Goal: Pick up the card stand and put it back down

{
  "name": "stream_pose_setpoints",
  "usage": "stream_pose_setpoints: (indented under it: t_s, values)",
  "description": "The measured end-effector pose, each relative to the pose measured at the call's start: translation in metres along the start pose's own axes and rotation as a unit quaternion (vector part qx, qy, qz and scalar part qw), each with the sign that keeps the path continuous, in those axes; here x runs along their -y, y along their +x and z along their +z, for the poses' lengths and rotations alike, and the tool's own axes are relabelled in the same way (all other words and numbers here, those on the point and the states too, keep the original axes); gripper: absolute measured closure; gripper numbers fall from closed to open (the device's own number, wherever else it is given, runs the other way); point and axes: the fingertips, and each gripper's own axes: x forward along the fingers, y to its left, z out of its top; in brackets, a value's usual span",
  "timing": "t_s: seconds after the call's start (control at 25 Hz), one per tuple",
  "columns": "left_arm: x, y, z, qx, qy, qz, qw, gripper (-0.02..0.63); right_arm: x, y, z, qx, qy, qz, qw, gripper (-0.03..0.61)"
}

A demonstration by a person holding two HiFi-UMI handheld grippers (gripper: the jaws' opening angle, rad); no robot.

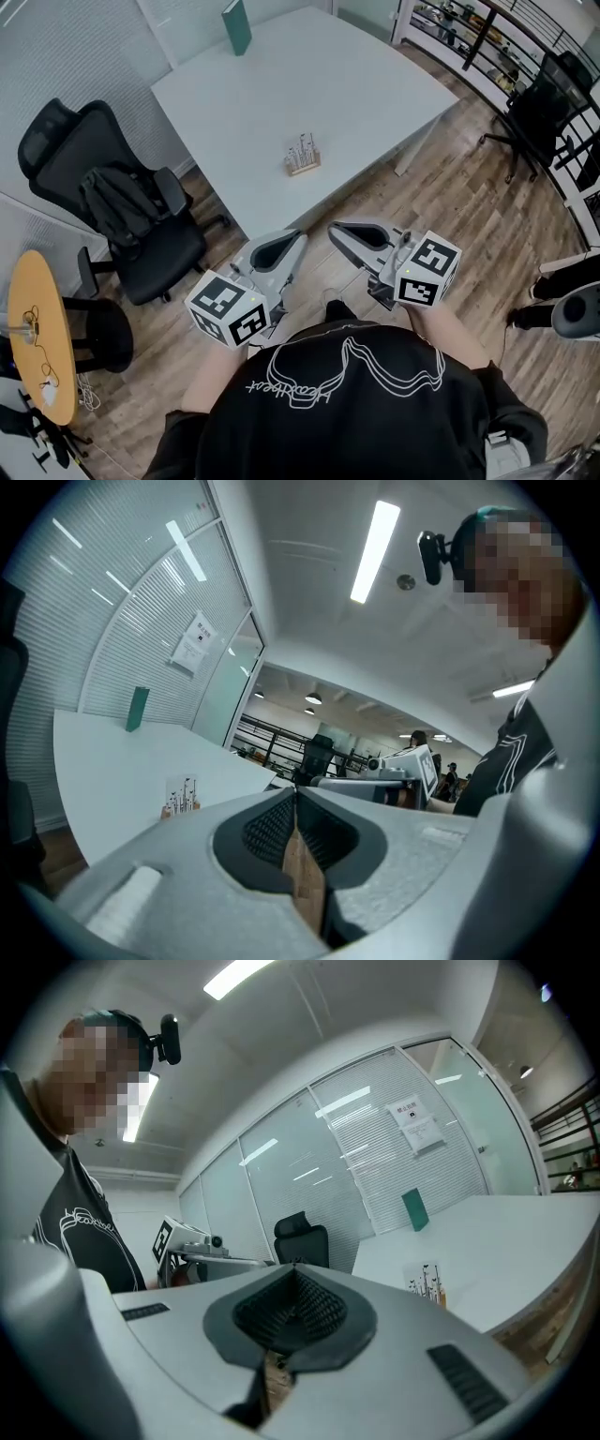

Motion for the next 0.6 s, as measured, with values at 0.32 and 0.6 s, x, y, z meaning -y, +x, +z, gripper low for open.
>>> stream_pose_setpoints:
  t_s: [0.32, 0.6]
  values:
    - [0.018, -0.011, 0.007, 0.005, 0.015, -0.004, 0.9999, 0.595, -0.018, -0.011, 0.008, 0.008, -0.020, -0.007, 1.000, 0.571]
    - [0.029, -0.011, 0.011, 0.009, 0.021, -0.006, 0.9997, 0.595, -0.024, -0.021, 0.010, 0.011, -0.024, -0.008, 1.000, 0.571]
